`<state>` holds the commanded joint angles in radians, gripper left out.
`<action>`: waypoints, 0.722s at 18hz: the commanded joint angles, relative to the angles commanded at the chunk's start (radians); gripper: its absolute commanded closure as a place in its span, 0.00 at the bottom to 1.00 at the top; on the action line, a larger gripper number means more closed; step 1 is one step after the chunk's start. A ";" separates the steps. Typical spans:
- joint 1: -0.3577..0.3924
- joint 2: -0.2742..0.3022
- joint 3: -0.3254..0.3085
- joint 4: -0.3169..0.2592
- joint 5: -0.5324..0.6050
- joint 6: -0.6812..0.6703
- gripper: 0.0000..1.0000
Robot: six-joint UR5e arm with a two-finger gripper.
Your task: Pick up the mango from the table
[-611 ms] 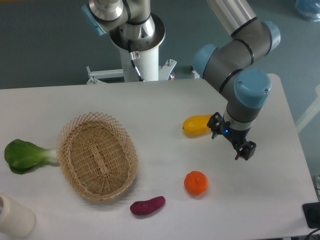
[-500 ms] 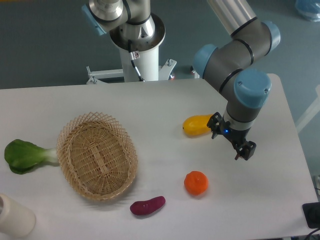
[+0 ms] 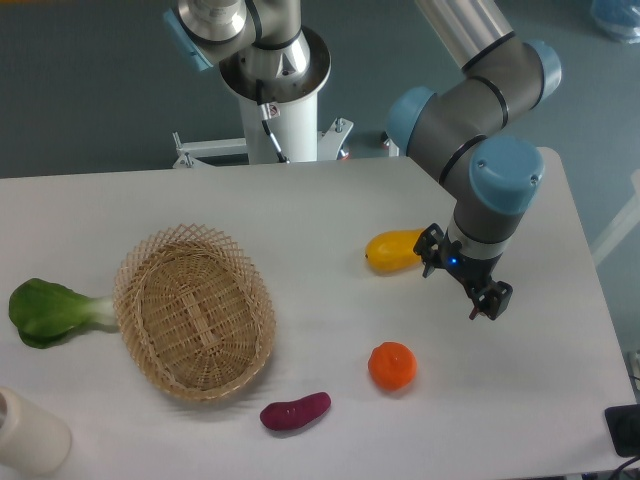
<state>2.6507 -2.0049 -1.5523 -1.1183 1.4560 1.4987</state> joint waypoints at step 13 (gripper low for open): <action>0.020 0.086 -0.278 0.177 -0.023 0.137 0.00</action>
<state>2.6707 -1.9191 -1.8299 -0.9418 1.4326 1.6352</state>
